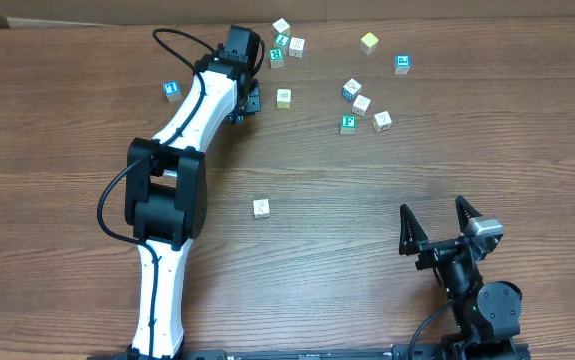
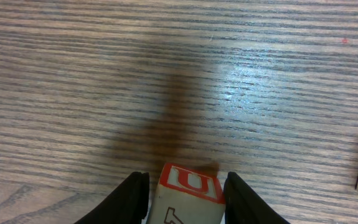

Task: Form a circle

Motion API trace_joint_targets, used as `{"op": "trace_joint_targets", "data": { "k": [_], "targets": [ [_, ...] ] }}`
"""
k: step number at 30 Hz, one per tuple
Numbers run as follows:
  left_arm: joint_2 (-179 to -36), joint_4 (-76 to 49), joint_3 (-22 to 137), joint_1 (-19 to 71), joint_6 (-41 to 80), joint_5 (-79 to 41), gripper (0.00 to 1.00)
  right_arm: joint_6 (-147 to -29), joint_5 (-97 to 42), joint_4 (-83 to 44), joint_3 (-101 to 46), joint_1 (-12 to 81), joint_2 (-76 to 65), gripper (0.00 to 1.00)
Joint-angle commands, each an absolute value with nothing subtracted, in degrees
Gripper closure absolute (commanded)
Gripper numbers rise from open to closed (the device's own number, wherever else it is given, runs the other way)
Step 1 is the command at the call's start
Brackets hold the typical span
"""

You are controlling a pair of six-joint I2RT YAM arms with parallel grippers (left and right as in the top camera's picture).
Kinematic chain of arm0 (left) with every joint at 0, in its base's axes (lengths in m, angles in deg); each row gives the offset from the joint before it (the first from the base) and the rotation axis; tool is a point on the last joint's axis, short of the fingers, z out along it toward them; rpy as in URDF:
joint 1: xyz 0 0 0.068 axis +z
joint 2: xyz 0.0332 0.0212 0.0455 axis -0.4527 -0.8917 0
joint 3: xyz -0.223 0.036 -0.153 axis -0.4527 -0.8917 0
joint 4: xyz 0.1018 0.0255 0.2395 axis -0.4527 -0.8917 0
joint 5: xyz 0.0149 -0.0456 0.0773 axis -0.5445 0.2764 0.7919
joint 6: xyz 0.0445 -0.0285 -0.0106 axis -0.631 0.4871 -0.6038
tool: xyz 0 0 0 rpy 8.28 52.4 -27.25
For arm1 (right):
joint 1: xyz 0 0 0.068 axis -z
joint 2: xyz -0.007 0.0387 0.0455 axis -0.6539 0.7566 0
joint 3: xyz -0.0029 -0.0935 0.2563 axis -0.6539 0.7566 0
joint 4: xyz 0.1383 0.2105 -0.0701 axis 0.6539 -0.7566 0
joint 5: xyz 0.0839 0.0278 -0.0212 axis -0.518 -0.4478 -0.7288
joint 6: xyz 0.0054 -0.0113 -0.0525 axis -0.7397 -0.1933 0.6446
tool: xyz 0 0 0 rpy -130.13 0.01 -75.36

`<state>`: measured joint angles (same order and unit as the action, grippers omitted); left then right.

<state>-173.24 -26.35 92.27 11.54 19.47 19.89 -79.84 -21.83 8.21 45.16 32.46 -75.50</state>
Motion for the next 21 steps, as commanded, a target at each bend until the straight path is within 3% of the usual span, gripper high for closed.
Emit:
{"op": "trace_joint_targets", "data": {
  "k": [1,6,8,15,21],
  "targets": [
    [-173.9,-26.2,92.0,11.3,19.0,19.4,0.66,-79.6,-21.3,8.6,45.8,32.2,-76.0,0.0],
    [-172.9,-29.1,92.9,11.2,19.0,19.4,0.76,-79.6,-21.3,8.6,45.8,32.2,-76.0,0.0],
    [-171.4,-31.5,94.0,11.2,19.0,19.4,0.85,-79.6,-21.3,8.6,45.8,32.2,-76.0,0.0],
    [-163.5,-40.3,94.5,11.2,19.0,17.3,0.93,-79.6,-21.3,8.6,45.8,32.2,-75.9,0.0],
    [-157.8,-52.6,94.4,11.1,19.1,9.5,0.93,-79.6,-21.3,8.6,45.8,32.2,-75.9,0.0]
  ]
}}
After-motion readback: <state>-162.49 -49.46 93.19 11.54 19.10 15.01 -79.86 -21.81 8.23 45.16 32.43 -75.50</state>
